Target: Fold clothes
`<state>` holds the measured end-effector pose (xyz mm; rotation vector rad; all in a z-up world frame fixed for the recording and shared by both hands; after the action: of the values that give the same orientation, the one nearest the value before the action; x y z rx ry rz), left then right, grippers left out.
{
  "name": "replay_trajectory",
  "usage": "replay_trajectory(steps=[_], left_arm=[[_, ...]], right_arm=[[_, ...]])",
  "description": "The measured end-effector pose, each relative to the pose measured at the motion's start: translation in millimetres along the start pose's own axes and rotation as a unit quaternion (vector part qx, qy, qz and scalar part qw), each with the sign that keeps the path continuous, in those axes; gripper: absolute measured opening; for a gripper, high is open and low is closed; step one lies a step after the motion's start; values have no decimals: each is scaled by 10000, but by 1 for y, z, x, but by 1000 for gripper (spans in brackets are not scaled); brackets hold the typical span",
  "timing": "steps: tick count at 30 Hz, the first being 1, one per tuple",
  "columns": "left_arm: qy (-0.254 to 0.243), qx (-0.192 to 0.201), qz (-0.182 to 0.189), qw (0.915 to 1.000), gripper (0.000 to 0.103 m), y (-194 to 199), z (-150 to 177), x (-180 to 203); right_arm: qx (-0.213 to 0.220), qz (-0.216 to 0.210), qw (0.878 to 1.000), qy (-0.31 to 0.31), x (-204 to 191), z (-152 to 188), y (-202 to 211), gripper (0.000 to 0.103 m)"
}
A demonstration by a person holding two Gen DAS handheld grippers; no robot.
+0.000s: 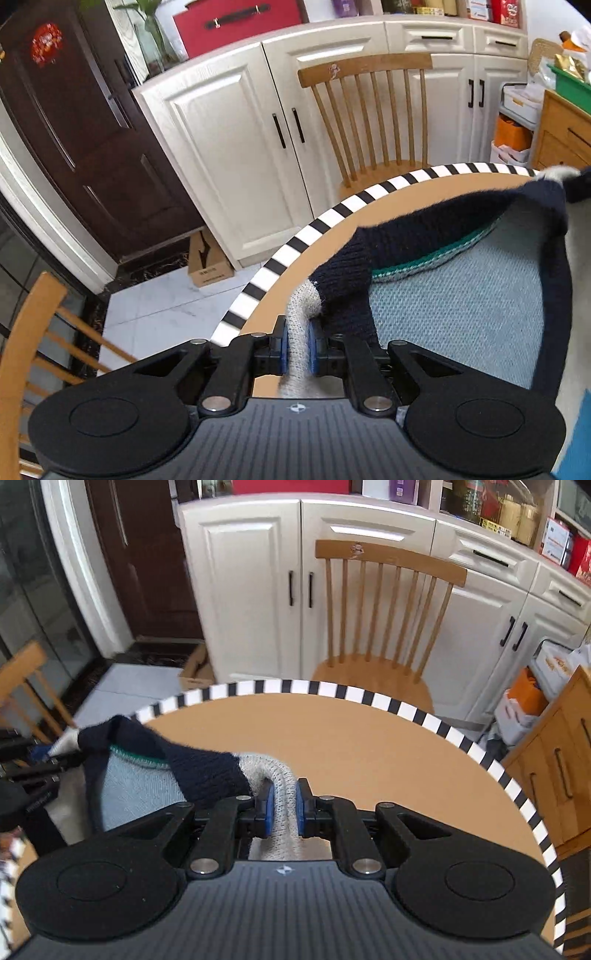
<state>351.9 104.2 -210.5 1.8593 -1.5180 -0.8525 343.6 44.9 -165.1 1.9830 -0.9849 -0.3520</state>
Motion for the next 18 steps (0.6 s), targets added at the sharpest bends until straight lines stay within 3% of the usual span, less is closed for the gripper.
replay_trajectory(steps=[2,3,4,8,13,15,18], left_arm=[[-53,-221,-21,9997,25,-10,0,-1],[-57,-289,-48,9996,33,-18,1,-1],[-61,-357,-75,9993,37,-26,2,0],[-165,-362,-79,9992,53,-22,20,-5],[-1,-506,117,9987,74,6,53,-15],[197,-549,323,9978,83,33,75,-19],[469,-694,543,9950,84,67,121,-27]], right_arm=[[-190,149,9997,65,-9,9,-19,25],[-279,171,9994,117,-13,15,-25,39],[-298,188,9992,173,-16,22,-27,43],[-227,262,9990,279,-14,45,-18,47],[335,-182,9990,-247,0,76,34,59],[519,-411,9969,-436,5,100,55,59],[624,-501,9943,-707,22,142,70,51]])
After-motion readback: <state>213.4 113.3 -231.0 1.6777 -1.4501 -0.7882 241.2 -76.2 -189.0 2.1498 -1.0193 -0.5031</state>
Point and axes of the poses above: each gripper's, at about its wrist camera, not at the fingertips, and y roughly against the way its jaws point, x to its right, z to its underside, the point moved 10 cm from there along -y, roughly the way its jaws point, and after that the axes turned 14 degrees about y, right-handed, at the moved point
